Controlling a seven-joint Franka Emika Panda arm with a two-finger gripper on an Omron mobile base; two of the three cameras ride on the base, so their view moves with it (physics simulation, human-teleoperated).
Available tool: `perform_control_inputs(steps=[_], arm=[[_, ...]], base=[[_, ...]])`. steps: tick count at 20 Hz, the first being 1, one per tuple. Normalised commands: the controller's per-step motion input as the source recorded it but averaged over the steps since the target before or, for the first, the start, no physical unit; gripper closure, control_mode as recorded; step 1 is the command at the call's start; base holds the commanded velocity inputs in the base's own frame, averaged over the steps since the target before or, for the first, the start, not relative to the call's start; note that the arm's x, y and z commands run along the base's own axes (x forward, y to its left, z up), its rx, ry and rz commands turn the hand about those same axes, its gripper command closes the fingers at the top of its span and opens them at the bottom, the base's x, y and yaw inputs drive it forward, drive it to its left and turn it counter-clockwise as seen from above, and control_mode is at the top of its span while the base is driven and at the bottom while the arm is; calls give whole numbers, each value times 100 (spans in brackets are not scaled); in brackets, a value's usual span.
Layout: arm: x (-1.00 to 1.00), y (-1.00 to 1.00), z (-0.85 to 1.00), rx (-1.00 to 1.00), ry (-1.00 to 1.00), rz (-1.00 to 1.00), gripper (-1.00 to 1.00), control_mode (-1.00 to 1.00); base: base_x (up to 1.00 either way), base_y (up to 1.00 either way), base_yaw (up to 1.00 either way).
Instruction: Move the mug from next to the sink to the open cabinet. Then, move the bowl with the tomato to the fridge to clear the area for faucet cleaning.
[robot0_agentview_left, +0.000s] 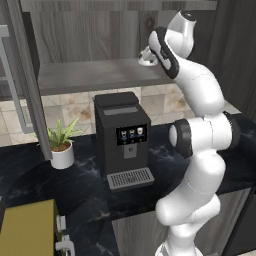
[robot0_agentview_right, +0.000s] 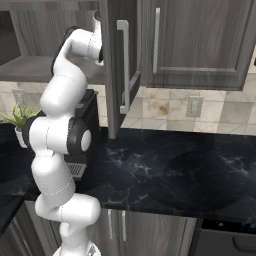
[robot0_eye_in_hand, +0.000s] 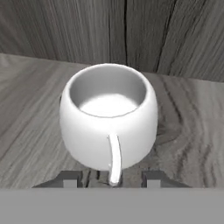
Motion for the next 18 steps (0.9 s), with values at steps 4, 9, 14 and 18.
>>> perform_control_inputs(steps=[4, 9, 14, 18], arm=[[-100, 0, -8, 0, -32, -1, -100, -100], [-100, 0, -86, 0, -32, -3, -100, -100], [-100, 3, -100, 0, -27, -3, -100, -100], [-100, 14, -100, -1, -12, -2, -100, -100]], base=[[0, 0, 0], [0, 0, 0], [0, 0, 0], [0, 0, 0]])
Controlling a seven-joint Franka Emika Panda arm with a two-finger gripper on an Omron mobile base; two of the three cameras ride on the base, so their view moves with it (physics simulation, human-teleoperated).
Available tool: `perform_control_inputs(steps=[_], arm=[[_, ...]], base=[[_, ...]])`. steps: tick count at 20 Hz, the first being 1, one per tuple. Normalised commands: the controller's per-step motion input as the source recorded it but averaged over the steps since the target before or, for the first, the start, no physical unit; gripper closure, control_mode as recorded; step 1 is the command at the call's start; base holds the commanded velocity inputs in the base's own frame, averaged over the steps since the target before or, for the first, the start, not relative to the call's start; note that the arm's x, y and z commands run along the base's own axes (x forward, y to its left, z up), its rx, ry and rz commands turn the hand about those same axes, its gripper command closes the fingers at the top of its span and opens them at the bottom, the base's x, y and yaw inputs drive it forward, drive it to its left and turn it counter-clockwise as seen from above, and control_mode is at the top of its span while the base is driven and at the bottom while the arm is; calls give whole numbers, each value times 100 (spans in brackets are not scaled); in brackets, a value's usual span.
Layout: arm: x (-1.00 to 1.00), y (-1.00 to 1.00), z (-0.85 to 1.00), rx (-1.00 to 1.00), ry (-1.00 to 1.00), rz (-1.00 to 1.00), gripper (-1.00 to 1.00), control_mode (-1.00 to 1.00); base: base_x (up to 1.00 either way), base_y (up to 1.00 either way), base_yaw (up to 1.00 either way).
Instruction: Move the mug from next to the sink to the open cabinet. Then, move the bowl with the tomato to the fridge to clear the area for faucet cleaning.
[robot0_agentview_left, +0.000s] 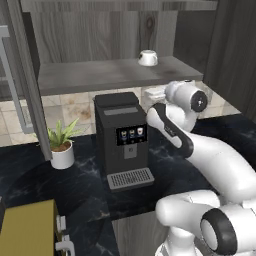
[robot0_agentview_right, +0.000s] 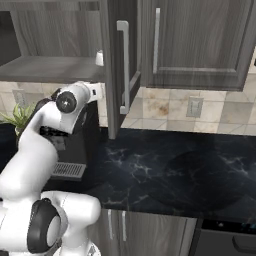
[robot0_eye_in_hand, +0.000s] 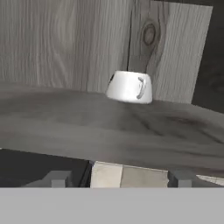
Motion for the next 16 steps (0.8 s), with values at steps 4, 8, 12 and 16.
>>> perform_control_inputs(steps=[4, 8, 12, 16], arm=[[-100, 21, -100, -7, -9, -1, -100, -100], [-100, 18, -100, -2, -1, -11, -100, -100], [-36, -13, -17, 3, 6, -14, -100, -100], [-3, -5, 0, 2, -1, 0, -100, -100]], base=[[0, 0, 0], [0, 0, 0], [0, 0, 0], [0, 0, 0]])
